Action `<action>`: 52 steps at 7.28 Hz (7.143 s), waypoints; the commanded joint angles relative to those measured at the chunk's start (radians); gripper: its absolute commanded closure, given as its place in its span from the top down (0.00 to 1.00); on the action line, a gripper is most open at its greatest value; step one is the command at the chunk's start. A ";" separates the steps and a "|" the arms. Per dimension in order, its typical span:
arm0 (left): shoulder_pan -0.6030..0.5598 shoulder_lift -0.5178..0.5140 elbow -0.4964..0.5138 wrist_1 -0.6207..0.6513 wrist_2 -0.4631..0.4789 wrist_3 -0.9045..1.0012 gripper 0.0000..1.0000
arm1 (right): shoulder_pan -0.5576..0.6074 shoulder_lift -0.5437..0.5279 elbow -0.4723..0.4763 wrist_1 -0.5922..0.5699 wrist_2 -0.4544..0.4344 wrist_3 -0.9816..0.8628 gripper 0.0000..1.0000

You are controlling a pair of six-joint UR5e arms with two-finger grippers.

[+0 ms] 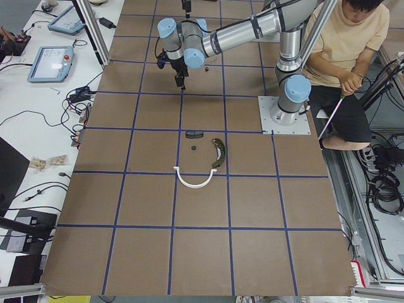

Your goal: Place bearing gear from tray to pile

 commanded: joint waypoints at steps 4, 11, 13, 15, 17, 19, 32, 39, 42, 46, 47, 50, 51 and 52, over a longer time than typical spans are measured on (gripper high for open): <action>-0.257 -0.058 -0.188 0.334 -0.111 -0.356 1.00 | -0.157 -0.153 -0.018 0.067 0.010 0.028 1.00; -0.323 -0.081 -0.258 0.412 -0.141 -0.403 0.62 | -0.157 -0.181 0.035 0.061 -0.007 0.175 1.00; -0.327 -0.084 -0.258 0.406 -0.146 -0.403 0.00 | -0.141 -0.157 0.010 0.046 -0.036 0.162 1.00; -0.323 -0.076 -0.246 0.398 -0.136 -0.400 0.00 | -0.140 -0.157 0.025 0.044 -0.045 0.156 1.00; -0.278 -0.070 -0.198 0.375 -0.088 -0.377 0.00 | -0.141 -0.158 0.025 0.041 -0.045 0.142 1.00; -0.084 -0.041 -0.049 0.120 -0.042 -0.135 0.00 | -0.140 -0.160 0.027 0.037 -0.045 0.143 1.00; 0.606 -0.160 -0.002 0.143 0.153 0.598 0.00 | -0.117 -0.157 0.056 0.029 -0.033 0.131 1.00; 0.632 -0.140 -0.104 0.231 0.160 0.632 0.00 | -0.117 -0.157 0.058 0.029 -0.033 0.131 1.00; 0.632 -0.139 -0.104 0.229 0.160 0.632 0.00 | -0.117 -0.157 0.058 0.029 -0.033 0.132 1.00; 0.631 -0.131 -0.094 0.212 0.160 0.652 0.97 | -0.117 -0.157 0.058 0.029 -0.033 0.133 1.00; 0.629 -0.116 -0.072 0.185 0.160 0.650 0.99 | -0.117 -0.157 0.058 0.029 -0.033 0.133 1.00; 0.489 -0.023 0.067 -0.040 0.124 0.446 1.00 | -0.117 -0.157 0.058 0.029 -0.033 0.133 1.00; 0.421 0.031 0.075 -0.082 0.080 0.390 1.00 | -0.117 -0.157 0.058 0.029 -0.033 0.133 1.00; 0.372 0.087 0.078 -0.109 0.016 0.303 1.00 | -0.117 -0.157 0.058 0.029 -0.033 0.133 1.00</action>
